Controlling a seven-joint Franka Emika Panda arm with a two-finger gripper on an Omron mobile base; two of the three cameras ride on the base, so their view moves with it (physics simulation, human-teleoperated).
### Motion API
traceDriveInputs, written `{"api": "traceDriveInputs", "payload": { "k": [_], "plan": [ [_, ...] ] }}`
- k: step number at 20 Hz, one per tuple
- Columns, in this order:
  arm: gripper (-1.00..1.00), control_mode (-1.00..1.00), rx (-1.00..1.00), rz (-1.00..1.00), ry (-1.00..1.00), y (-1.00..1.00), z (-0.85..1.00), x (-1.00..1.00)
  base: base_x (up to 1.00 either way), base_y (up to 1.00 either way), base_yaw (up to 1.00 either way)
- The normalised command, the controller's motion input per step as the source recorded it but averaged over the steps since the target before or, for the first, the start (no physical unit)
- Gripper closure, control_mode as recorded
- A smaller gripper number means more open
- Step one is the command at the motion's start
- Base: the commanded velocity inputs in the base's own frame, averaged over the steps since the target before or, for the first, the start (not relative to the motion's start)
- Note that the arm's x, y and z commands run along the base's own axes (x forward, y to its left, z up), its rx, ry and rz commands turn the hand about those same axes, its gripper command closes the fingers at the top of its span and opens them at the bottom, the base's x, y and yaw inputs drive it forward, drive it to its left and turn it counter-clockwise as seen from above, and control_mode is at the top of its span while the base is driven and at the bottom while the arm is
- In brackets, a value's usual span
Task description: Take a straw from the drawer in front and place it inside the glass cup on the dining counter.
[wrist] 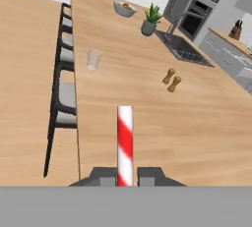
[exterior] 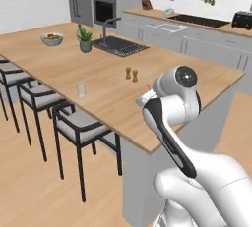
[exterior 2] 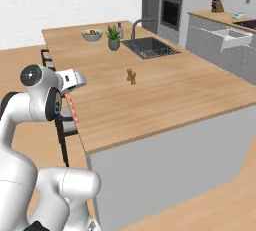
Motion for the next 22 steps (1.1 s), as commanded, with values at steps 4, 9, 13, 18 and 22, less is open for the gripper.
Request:
{"api": "traceDriveInputs", "payload": {
  "k": [4, 9, 13, 18, 22],
  "plan": [
    [1.00, 1.00, 0.00, 0.00, 0.00, 0.00, 0.00, 0.00, 0.00, 1.00, -0.50],
    [1.00, 1.00, 0.00, 0.00, 0.00, 0.00, 0.00, 0.00, 0.00, 1.00, -0.51],
    [1.00, 1.00, 0.00, 0.00, 0.00, 0.00, 0.00, 0.00, 0.00, 1.00, -0.51],
    [1.00, 1.00, 0.00, 0.00, 0.00, 0.00, 0.00, 0.00, 0.00, 0.98, -0.52],
    [1.00, 1.00, 0.00, 0.00, 0.00, 0.00, 0.00, 0.00, 0.00, 0.97, -0.52]
  ]
}}
